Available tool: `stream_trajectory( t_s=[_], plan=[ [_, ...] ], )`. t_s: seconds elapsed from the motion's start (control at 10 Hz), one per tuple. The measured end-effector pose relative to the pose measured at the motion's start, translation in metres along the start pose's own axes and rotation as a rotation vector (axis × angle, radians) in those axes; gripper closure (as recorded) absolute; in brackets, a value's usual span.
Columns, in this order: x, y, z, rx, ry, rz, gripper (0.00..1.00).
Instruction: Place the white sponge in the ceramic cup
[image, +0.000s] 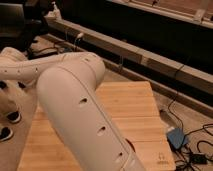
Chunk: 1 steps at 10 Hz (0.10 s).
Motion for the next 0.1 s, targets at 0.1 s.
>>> stream_trajectory(
  t_s=[0.1],
  plan=[
    [-0.0004, 0.0001, 0.0004, -0.001, -0.005, 0.006, 0.20]
  ],
)
